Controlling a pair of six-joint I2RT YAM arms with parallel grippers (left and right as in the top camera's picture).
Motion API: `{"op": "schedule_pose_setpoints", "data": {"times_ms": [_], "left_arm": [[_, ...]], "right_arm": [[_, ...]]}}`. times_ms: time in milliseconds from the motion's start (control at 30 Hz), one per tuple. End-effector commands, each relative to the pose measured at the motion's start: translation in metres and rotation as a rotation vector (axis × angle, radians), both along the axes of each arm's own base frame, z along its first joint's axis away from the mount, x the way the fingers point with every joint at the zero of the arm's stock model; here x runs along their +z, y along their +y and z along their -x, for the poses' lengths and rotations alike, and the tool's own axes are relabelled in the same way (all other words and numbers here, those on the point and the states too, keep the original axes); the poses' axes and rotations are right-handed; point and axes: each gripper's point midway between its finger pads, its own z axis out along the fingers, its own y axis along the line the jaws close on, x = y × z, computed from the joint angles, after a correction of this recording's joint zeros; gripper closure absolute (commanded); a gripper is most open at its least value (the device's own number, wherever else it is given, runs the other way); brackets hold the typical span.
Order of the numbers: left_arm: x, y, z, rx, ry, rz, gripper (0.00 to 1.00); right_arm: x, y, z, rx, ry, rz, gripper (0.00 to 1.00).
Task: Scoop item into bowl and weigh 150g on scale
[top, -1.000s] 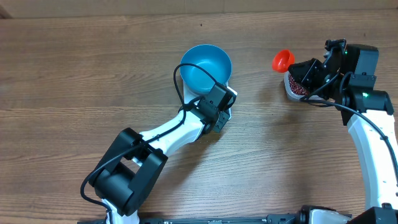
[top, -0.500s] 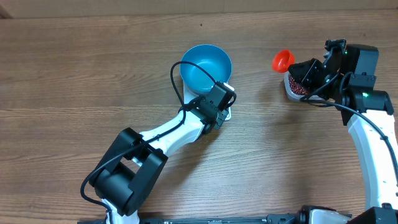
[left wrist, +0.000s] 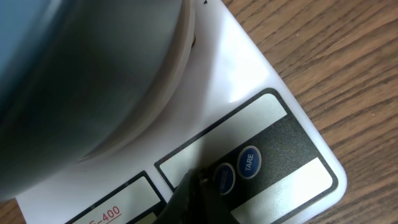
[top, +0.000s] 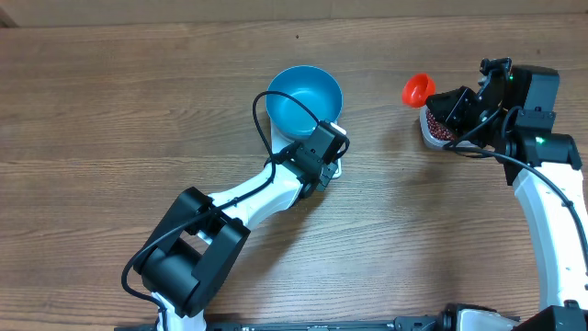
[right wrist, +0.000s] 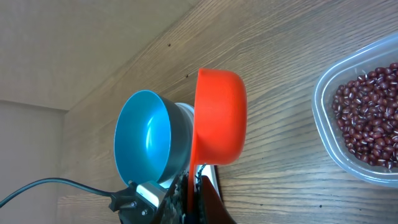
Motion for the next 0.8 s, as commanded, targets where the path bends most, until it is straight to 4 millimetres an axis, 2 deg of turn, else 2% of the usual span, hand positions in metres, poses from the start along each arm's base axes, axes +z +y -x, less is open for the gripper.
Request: {"op": "schedule_pose_setpoints", "data": {"times_ms": [0, 767], "left_arm": [[-0.013, 0.004, 0.003, 0.019, 0.017, -0.024, 0.96], [-0.018, 0.014, 0.004, 0.031, 0.031, -0.066, 0.96]], "right_arm": [[0.012, -0.003, -0.004, -0.003, -0.034, 0.011, 0.96], [0.012, -0.003, -0.004, -0.003, -0.034, 0.011, 0.96]]}}
